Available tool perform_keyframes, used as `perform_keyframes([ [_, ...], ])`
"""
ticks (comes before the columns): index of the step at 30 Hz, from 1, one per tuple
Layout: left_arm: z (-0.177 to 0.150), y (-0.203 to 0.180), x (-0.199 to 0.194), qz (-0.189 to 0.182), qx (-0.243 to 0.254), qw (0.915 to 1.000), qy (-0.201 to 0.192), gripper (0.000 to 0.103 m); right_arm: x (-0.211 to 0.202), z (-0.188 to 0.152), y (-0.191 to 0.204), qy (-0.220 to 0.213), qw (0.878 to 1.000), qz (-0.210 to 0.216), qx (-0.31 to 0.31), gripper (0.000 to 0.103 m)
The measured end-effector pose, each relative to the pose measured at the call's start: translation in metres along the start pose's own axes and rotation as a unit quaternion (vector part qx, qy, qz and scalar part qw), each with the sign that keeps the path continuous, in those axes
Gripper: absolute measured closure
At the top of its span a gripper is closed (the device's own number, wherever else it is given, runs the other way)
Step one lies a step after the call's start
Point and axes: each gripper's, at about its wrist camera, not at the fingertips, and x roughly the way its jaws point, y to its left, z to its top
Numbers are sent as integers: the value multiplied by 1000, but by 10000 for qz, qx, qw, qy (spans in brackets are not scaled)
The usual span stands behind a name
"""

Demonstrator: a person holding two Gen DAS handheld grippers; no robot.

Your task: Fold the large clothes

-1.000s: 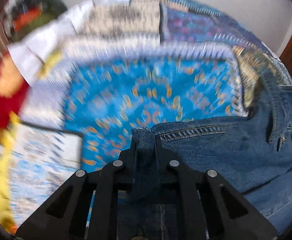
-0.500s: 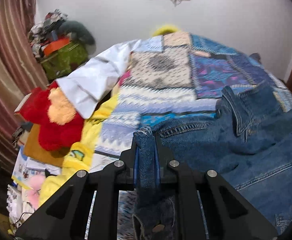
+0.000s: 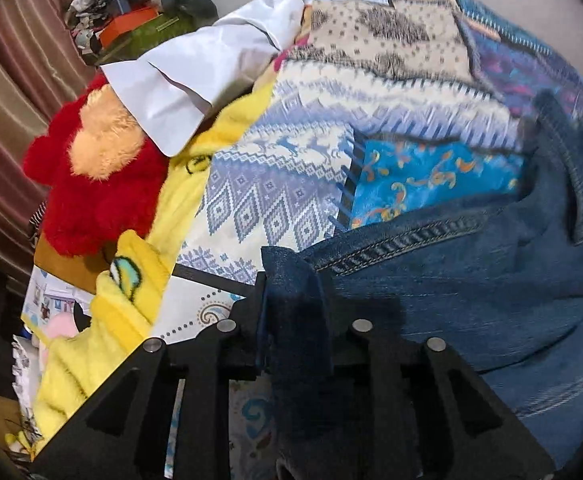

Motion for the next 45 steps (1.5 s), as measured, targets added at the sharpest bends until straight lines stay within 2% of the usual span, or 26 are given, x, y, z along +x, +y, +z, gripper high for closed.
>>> perform_keyframes([
  [1, 0, 0, 1, 32, 47, 10000, -26, 77, 0, -2, -4, -52, 9999, -88, -45, 26],
  [4, -1, 0, -1, 47, 160, 9999, -37, 74, -1, -4, -13, 78, 9998, 185, 81, 25],
  [7, -2, 7, -9, -65, 133, 9998, 103, 66, -18, -3, -21, 85, 9983, 458, 364, 25],
  [8, -2, 9, -13, -101, 108, 9998, 109, 66, -26, -4, -22, 59, 9976, 533, 448, 25],
  [11, -5, 16, -37, -230, 74, 9997, 64, 65, -55, -2, -22, -72, 9947, 835, 596, 25],
  [14, -10, 21, -72, -360, 121, 9992, -105, 63, -90, -3, -20, -242, 9936, 950, 561, 25],
  [16, -16, 24, -103, -489, 147, 9983, -286, 55, -118, -5, -16, -355, 9932, 1015, 450, 25],
  [20, -31, 32, -162, -784, 125, 9946, -670, 45, -173, -18, -8, -596, 9907, 1191, 271, 25],
  [22, -40, 36, -187, -920, 120, 9925, -795, 32, -203, -30, -2, -736, 9883, 1327, 154, 24],
  [23, -46, 38, -199, -991, 121, 9912, -871, 29, -217, -37, 2, -809, 9872, 1373, 71, 24],
  [25, -60, 41, -223, -1100, 147, 9888, -1002, 21, -238, -50, 7, -929, 9857, 1403, -79, 18],
  [28, -82, 47, -249, -1268, 148, 9859, -1079, 13, -271, -77, 16, -1146, 9827, 1409, -357, 13],
  [30, -97, 51, -259, -1376, 79, 9844, -1092, 12, -282, -92, 19, -1170, 9820, 1411, -449, 13],
  [33, -120, 58, -265, -1461, 1, 9841, -1014, 12, -294, -118, 22, -1147, 9821, 1404, -515, 13],
  [36, -142, 65, -258, -1589, -87, 9841, -784, 12, -295, -144, 23, -942, 9839, 1432, -504, 13],
  [39, -169, 70, -241, -1784, -205, 9830, -385, 12, -287, -169, 19, -697, 9859, 1490, -310, 13],
  [45, -225, 73, -194, -1906, -515, 9794, 419, 12, -262, -214, 4, -125, 9874, 1548, 305, 13],
])
